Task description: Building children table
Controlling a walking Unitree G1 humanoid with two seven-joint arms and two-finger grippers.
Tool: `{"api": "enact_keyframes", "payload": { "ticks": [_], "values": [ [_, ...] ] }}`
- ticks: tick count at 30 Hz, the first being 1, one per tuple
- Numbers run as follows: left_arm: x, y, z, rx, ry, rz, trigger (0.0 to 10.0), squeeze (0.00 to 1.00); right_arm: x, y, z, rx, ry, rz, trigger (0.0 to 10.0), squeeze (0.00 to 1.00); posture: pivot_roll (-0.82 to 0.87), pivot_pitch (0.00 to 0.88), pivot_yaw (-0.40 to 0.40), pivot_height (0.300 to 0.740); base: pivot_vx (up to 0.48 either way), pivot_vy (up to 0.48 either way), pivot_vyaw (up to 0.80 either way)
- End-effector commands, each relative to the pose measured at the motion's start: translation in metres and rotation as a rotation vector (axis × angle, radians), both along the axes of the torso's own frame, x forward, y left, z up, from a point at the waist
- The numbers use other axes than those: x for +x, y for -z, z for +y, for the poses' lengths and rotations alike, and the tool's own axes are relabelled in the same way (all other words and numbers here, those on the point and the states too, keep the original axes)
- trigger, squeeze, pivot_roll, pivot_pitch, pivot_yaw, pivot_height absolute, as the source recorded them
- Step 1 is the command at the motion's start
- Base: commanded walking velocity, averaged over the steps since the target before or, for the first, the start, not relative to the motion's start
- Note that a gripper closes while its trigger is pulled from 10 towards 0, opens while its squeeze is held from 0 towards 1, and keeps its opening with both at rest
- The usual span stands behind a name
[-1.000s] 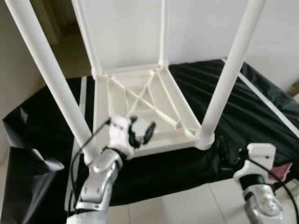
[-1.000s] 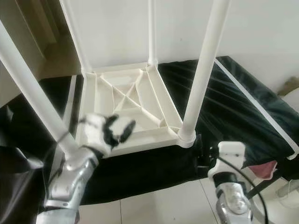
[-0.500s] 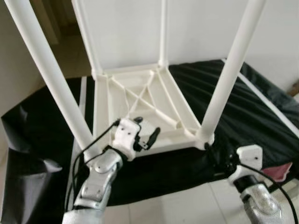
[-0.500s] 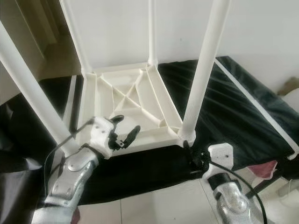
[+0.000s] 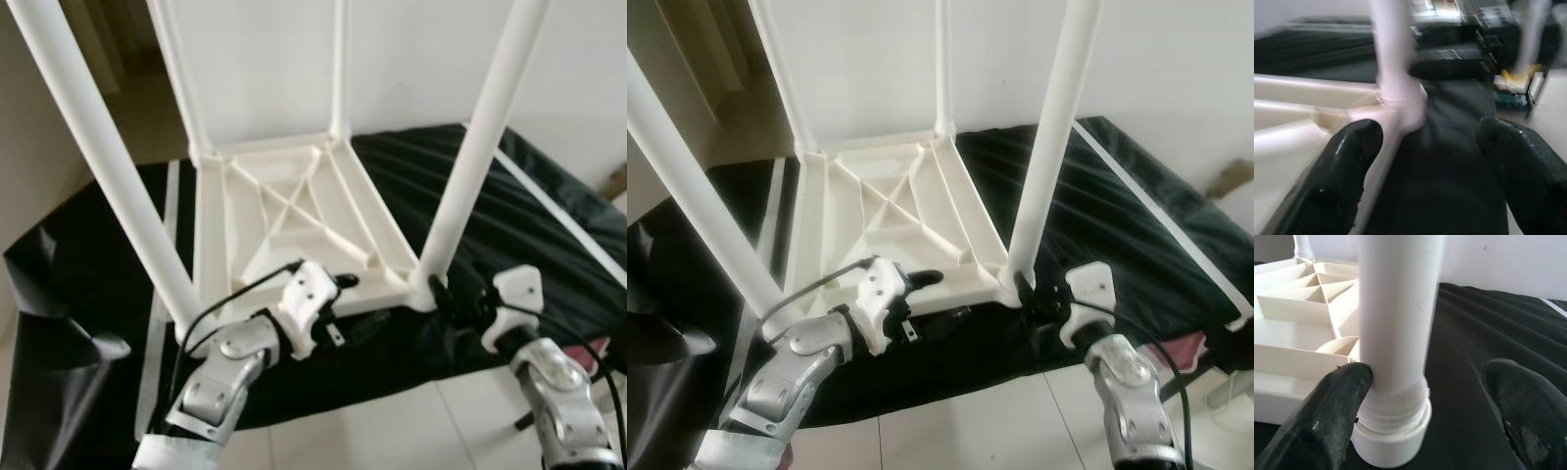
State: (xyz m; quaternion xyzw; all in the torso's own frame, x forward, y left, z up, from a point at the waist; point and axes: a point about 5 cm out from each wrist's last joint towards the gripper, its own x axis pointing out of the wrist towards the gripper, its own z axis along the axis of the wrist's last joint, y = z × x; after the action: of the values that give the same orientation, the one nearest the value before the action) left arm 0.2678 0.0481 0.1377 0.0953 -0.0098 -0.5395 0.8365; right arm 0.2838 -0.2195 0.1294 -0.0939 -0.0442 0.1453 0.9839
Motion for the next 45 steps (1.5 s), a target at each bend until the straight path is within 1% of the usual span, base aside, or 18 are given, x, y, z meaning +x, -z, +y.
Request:
{"api": "enact_keyframes", "payload": {
  "ticks": [1, 4, 5, 7, 11, 15, 16, 17, 18, 23, 30, 31, 32, 36, 38, 39, 43, 45],
  "values": [
    [0.006, 0.006, 0.004, 0.065, -0.007, -0.004, 10.0, 0.0, 0.006, 0.002, 0.004, -0.012, -0.032, 0.01, 10.0, 0.0, -0.03, 0.0, 0.032, 0.74, 0.0, 0.0, 0.0],
    [0.015, 0.001, 0.004, 0.064, -0.045, -0.006, 10.0, 0.0, 0.017, 0.002, 0.014, -0.014, -0.106, 0.029, 10.0, 0.0, -0.03, 0.0, 0.027, 0.74, 0.0, 0.0, 0.0],
    [0.015, 0.001, 0.004, 0.064, -0.045, -0.006, 10.0, 0.0, 0.017, 0.002, 0.014, -0.014, -0.106, 0.029, 10.0, 0.0, -0.03, 0.0, 0.027, 0.74, 0.0, 0.0, 0.0],
    [0.015, -0.004, 0.0, 0.051, -0.038, 0.0, 10.0, 0.0, 0.023, 0.002, 0.016, -0.029, -0.154, 0.049, 10.0, 0.0, -0.02, 0.0, 0.021, 0.74, 0.0, 0.0, 0.0],
    [0.013, -0.008, -0.008, 0.032, -0.016, 0.003, 10.0, 0.0, 0.034, -0.001, 0.015, -0.065, -0.191, 0.061, 10.0, 0.0, -0.02, 0.0, 0.015, 0.74, 0.0, 0.0, 0.0],
    [0.011, -0.01, -0.014, 0.014, 0.0, 0.005, 10.0, 0.0, 0.043, -0.004, 0.01, -0.12, -0.204, 0.055, 10.0, 0.0, -0.02, 0.0, 0.009, 0.74, 0.0, 0.0, 0.0],
    [0.01, -0.011, -0.016, 0.006, 0.003, 0.004, 10.0, 0.0, 0.045, -0.006, 0.006, -0.13, -0.202, 0.053, 7.1, 0.0, -0.02, 0.0, 0.005, 0.74, 0.0, 0.0, 0.0],
    [0.01, -0.011, -0.017, 0.001, 0.005, 0.004, 10.0, 0.0, 0.046, -0.007, 0.004, -0.135, -0.2, 0.053, 7.1, 0.0, -0.02, 0.0, 0.002, 0.74, 0.0, 0.0, 0.0],
    [0.009, -0.011, -0.018, -0.006, 0.006, 0.005, 10.0, 0.0, 0.046, -0.006, 0.001, -0.136, -0.205, 0.064, 0.0, 0.0, -0.02, 0.0, -0.002, 0.74, 0.0, 0.0, 0.0],
    [0.008, -0.01, -0.02, -0.009, 0.005, 0.012, 10.0, 0.0, 0.044, -0.003, -0.003, -0.131, -0.222, 0.087, 0.0, 0.0, -0.02, 0.0, -0.007, 0.74, 0.0, 0.0, 0.0],
    [0.01, -0.012, -0.019, -0.013, -0.027, 0.003, 10.0, 0.0, 0.032, 0.009, 0.0, -0.077, -0.226, 0.113, 0.0, 0.0, -0.03, 0.0, -0.007, 0.74, 0.0, 0.0, 0.0],
    [0.009, -0.013, -0.019, -0.034, -0.025, 0.009, 10.0, 0.0, 0.027, 0.012, 0.002, -0.06, -0.22, 0.118, 6.6, 0.0, -0.03, 0.0, -0.006, 0.74, 0.0, 0.0, 0.0],
    [0.008, -0.015, -0.019, -0.049, -0.022, 0.011, 10.0, 0.0, 0.024, 0.014, 0.005, -0.055, -0.21, 0.12, 10.0, 0.0, -0.03, 0.0, -0.006, 0.74, 0.0, 0.0, 0.0],
    [0.009, -0.016, -0.019, -0.071, -0.046, 0.023, 10.0, 0.0, 0.02, 0.015, 0.009, -0.019, -0.151, 0.116, 10.0, 0.0, -0.03, 0.0, -0.008, 0.74, 0.0, 0.0, 0.0],
    [0.012, -0.014, -0.017, -0.062, -0.084, 0.026, 10.0, 0.0, 0.019, 0.015, 0.012, -0.005, -0.028, 0.12, 10.0, 0.0, -0.04, 0.0, -0.01, 0.74, 0.0, 0.0, 0.0],
    [0.012, -0.014, -0.017, -0.062, -0.084, 0.026, 10.0, 0.0, 0.019, 0.015, 0.012, -0.005, -0.028, 0.12, 10.0, 0.0, -0.04, 0.0, -0.01, 0.74, 0.0, 0.0, 0.0],
    [0.019, -0.008, -0.015, -0.046, -0.166, 0.045, 10.0, 0.0, 0.011, 0.017, 0.032, 0.161, 0.224, 0.166, 10.0, 0.0, -0.05, 0.0, -0.01, 0.74, 0.0, 0.0, 0.0],
    [0.022, -0.009, -0.014, -0.057, -0.194, 0.046, 10.0, 0.0, 0.006, 0.02, 0.039, 0.164, 0.366, 0.162, 10.0, 0.0, -0.05, 0.0, -0.011, 0.74, 0.0, 0.0, 0.0]
  ]
}}
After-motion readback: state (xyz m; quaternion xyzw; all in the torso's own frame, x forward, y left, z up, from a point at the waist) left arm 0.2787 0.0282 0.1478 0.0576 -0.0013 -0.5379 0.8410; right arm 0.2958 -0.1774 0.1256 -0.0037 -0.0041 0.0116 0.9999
